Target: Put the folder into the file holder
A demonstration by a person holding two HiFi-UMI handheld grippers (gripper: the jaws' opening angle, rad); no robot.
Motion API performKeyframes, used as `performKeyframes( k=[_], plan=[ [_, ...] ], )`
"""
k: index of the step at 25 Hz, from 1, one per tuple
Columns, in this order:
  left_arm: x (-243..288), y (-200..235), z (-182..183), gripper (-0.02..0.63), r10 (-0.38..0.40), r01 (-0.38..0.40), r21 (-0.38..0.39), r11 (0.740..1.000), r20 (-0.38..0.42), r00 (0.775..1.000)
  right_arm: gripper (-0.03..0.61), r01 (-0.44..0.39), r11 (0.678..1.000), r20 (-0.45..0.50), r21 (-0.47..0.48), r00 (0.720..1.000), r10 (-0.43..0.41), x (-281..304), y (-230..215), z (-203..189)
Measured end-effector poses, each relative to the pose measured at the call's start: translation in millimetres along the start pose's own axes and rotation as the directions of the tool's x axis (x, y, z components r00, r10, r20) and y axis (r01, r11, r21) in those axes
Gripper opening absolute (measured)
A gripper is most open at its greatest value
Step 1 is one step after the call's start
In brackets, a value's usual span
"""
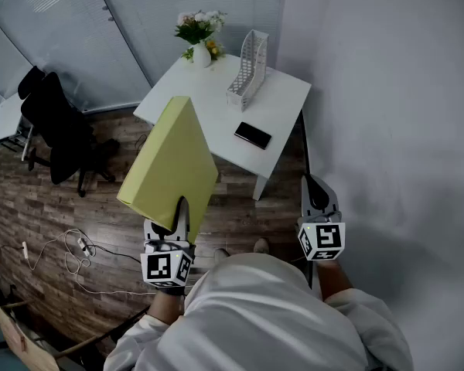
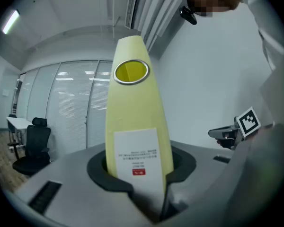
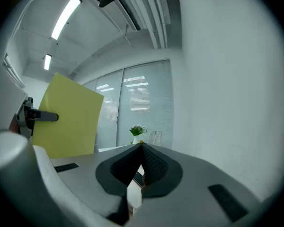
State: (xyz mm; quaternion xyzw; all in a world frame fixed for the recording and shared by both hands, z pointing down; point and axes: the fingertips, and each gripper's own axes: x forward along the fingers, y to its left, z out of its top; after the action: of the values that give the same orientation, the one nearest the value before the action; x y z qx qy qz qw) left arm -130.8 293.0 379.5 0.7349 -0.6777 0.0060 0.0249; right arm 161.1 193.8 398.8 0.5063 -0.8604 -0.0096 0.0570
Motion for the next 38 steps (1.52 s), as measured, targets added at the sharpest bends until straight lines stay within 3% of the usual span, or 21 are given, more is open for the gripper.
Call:
performKeyframes(
  k=[22,31,38],
  plan=[
    [25.4,-16.0,-14.4,0.160,-0.003,0.003,-0.004,1.000,-0.038,0.999,0.012,-0.021,0.999,-0.023,0.026,1.000,0.021,3.5,-22.0,-18.9],
    [49.2,-33.0,-13.8,0.160,0.053,-0.054,-0.022,0.998,-0.028,0.998,0.012,-0.063,0.998,-0.049,0.024,0.997,0.064,13.6,-57.0,-36.3],
    [67.2,-30.7,-22.8,0.160,0.070,-0.072,-0.024,0.997,-0.047,0.996,0.012,-0.094,0.995,-0.068,0.032,0.993,0.096,41.1,-59.9,-50.4]
  ],
)
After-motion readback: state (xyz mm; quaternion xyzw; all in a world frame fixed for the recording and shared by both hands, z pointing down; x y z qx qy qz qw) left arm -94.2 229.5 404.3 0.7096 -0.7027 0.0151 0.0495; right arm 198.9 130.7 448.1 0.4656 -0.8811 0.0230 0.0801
